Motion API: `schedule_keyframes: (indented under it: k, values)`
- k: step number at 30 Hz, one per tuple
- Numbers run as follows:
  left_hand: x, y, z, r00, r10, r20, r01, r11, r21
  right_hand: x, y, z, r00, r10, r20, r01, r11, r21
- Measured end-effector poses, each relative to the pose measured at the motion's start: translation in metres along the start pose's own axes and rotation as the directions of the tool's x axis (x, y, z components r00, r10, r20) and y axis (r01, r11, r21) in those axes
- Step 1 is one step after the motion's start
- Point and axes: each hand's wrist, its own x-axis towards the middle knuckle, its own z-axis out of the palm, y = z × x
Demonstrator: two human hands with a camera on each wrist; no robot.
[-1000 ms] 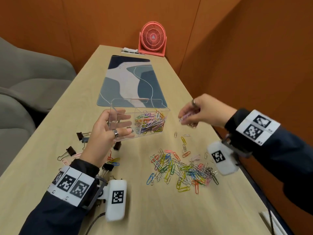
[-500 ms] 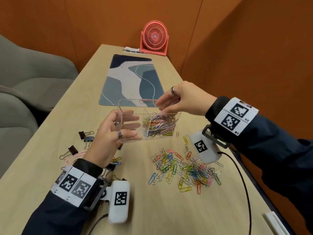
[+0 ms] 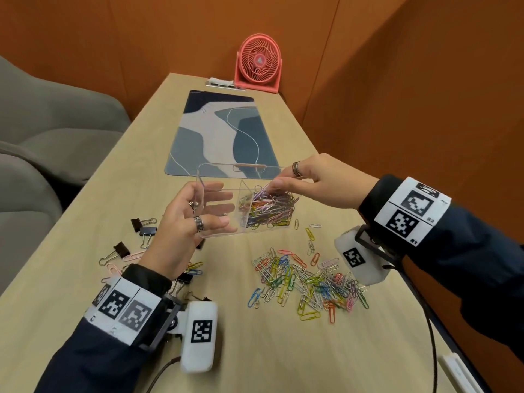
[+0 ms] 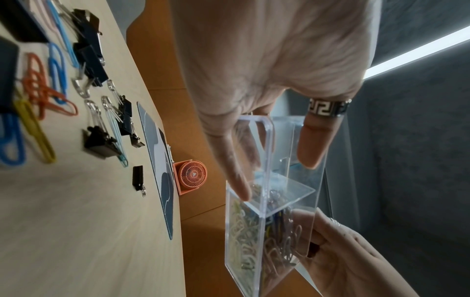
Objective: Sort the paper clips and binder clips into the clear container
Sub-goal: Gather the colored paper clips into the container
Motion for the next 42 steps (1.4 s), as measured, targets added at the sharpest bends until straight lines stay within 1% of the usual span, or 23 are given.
schedule_keyframes:
  k: [4,6,8,10,11,12,13,14,15,17,19,20,21,22,24,27,29,30,32,34,36,37,42]
  values:
    - [0.001,-0.001,-0.001,1.000,-0.004,-0.001,0.004,1.000,0.005,-0.003,0.008,-0.004,0.996,-0.032,-0.089,0.047,0.982,0.183]
    - [0.001,-0.001,-0.001,1.000,-0.005,-0.005,0.005,1.000,0.006,-0.007,0.014,-0.006,0.982,-0.026,-0.185,0.063,0.978,0.198]
    - [0.001,-0.001,-0.002,1.000,0.000,-0.012,0.000,1.000,0.004,-0.012,0.025,-0.005,0.953,0.035,-0.301,0.035,0.974,0.224]
    - [0.002,-0.001,-0.003,1.000,0.006,-0.020,-0.006,1.000,-0.001,-0.020,0.032,-0.001,0.933,0.132,-0.335,-0.036,0.960,0.279]
    - [0.002,-0.001,-0.004,1.000,0.010,-0.026,-0.010,1.000,-0.004,-0.024,0.034,0.002,0.945,0.165,-0.283,-0.082,0.956,0.282]
    - [0.002,-0.001,-0.004,0.999,0.013,-0.031,-0.013,1.000,-0.007,-0.028,0.037,0.006,0.969,0.183,-0.166,-0.134,0.955,0.266]
    - [0.003,-0.001,-0.005,0.999,0.015,-0.037,-0.016,1.000,-0.011,-0.032,0.037,0.011,0.982,0.189,0.009,-0.185,0.951,0.247]
    - [0.003,-0.001,-0.005,0.999,0.016,-0.042,-0.016,1.000,-0.015,-0.036,0.038,0.018,0.960,0.183,0.209,-0.233,0.942,0.242]
    - [0.003,-0.001,-0.005,0.999,0.015,-0.046,-0.016,1.000,-0.017,-0.040,0.038,0.026,0.903,0.167,0.397,-0.282,0.925,0.253]
    - [0.003,-0.001,-0.006,0.999,0.015,-0.052,-0.016,1.000,-0.014,-0.048,0.040,0.042,0.730,0.127,0.672,-0.390,0.884,0.256]
    - [0.004,-0.002,-0.005,0.999,0.017,-0.051,-0.017,1.000,-0.007,-0.054,0.043,0.057,0.581,0.126,0.804,-0.440,0.880,0.180]
    - [0.004,-0.002,-0.005,0.999,0.018,-0.049,-0.018,1.000,-0.001,-0.056,0.044,0.063,0.544,0.143,0.827,-0.443,0.886,0.138]
    - [0.004,-0.002,-0.005,0.999,0.019,-0.046,-0.018,1.000,0.004,-0.058,0.045,0.067,0.528,0.159,0.834,-0.443,0.890,0.110]
    - [0.004,-0.002,-0.004,0.999,0.018,-0.043,-0.018,1.000,0.008,-0.059,0.045,0.069,0.530,0.171,0.830,-0.444,0.890,0.100]
    - [0.004,-0.003,-0.004,0.999,0.017,-0.039,-0.016,1.000,0.013,-0.059,0.046,0.069,0.574,0.172,0.801,-0.446,0.886,0.129]
    - [0.003,-0.003,-0.004,0.999,0.018,-0.036,-0.018,1.000,0.018,-0.058,0.048,0.058,0.700,0.178,0.692,-0.461,0.852,0.247]
    - [0.003,-0.002,-0.004,0.999,0.022,-0.034,-0.021,1.000,0.018,-0.060,0.053,0.050,0.790,0.297,0.537,-0.501,0.817,0.286]
    - [0.003,-0.002,-0.004,0.999,0.022,-0.035,-0.022,1.000,0.017,-0.063,0.058,0.047,0.811,0.377,0.447,-0.520,0.815,0.255]
    - [0.003,-0.002,-0.004,0.999,0.020,-0.031,-0.020,1.000,0.017,-0.070,0.069,0.045,0.795,0.519,0.315,-0.569,0.817,0.091]
    - [0.003,-0.003,-0.004,0.999,0.019,-0.026,-0.019,1.000,0.020,-0.079,0.079,0.048,0.729,0.618,0.295,-0.633,0.772,-0.053]
    - [0.003,-0.003,-0.005,0.999,0.021,-0.031,-0.021,1.000,0.021,-0.085,0.084,0.055,0.669,0.666,0.330,-0.694,0.718,-0.043]
    - [0.003,-0.003,-0.005,0.999,0.021,-0.032,-0.021,1.000,0.020,-0.086,0.085,0.059,0.658,0.669,0.347,-0.716,0.698,0.010]
    - [0.003,-0.004,-0.004,0.999,0.021,-0.027,-0.020,0.999,0.036,-0.081,0.070,0.074,0.728,0.586,0.356,-0.675,0.703,0.224]
